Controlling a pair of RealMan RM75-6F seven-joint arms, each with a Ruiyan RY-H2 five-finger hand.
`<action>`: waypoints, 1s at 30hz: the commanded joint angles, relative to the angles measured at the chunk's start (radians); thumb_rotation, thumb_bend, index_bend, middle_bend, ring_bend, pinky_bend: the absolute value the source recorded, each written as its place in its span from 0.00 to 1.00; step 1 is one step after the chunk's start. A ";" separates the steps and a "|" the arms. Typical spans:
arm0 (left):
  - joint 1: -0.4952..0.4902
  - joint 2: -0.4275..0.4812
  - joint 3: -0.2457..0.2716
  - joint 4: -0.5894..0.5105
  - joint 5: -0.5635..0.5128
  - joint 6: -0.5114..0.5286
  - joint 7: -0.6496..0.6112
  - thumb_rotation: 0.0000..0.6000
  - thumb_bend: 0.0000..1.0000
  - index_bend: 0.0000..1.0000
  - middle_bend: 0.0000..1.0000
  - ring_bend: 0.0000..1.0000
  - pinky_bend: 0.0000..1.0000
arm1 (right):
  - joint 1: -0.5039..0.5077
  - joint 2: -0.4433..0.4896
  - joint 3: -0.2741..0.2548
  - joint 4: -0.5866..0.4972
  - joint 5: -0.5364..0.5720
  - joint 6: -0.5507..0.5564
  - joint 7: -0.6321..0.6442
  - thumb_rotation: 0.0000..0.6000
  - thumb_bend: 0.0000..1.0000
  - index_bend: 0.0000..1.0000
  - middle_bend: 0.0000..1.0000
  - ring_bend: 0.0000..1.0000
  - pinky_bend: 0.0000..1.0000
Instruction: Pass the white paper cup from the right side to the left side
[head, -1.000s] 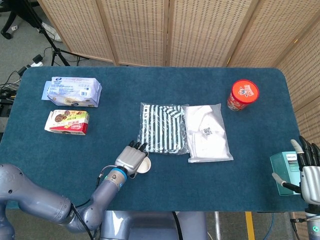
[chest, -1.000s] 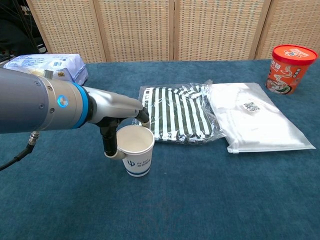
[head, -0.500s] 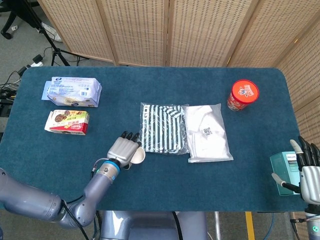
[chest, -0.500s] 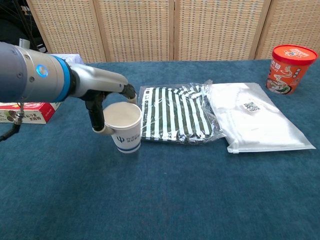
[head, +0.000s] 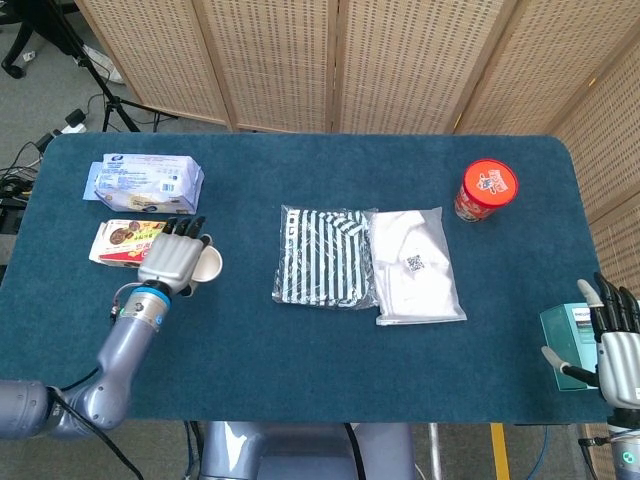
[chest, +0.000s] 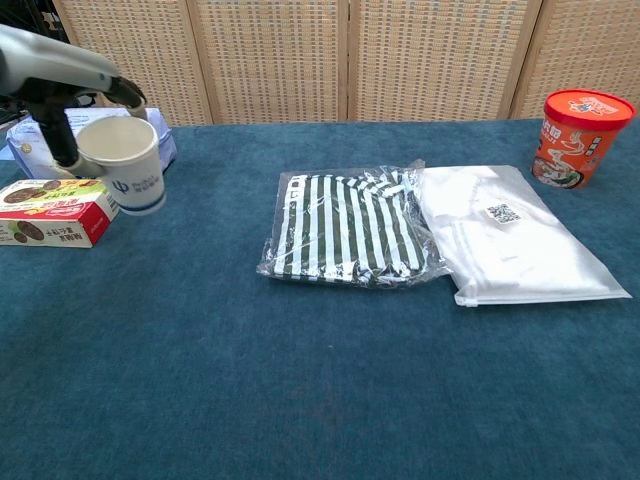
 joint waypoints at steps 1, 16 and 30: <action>0.048 0.067 0.025 0.015 0.037 -0.041 -0.042 1.00 0.36 0.33 0.00 0.00 0.00 | 0.000 -0.001 -0.001 -0.001 -0.002 -0.001 -0.004 1.00 0.13 0.00 0.00 0.00 0.00; 0.205 0.170 0.095 0.268 0.125 -0.251 -0.212 1.00 0.36 0.34 0.00 0.00 0.00 | 0.003 -0.003 -0.004 -0.012 -0.005 -0.016 -0.030 1.00 0.13 0.00 0.00 0.00 0.00; 0.299 0.173 0.101 0.441 0.236 -0.311 -0.317 1.00 0.36 0.35 0.00 0.00 0.00 | 0.005 -0.006 -0.008 -0.016 -0.010 -0.024 -0.048 1.00 0.13 0.00 0.00 0.00 0.00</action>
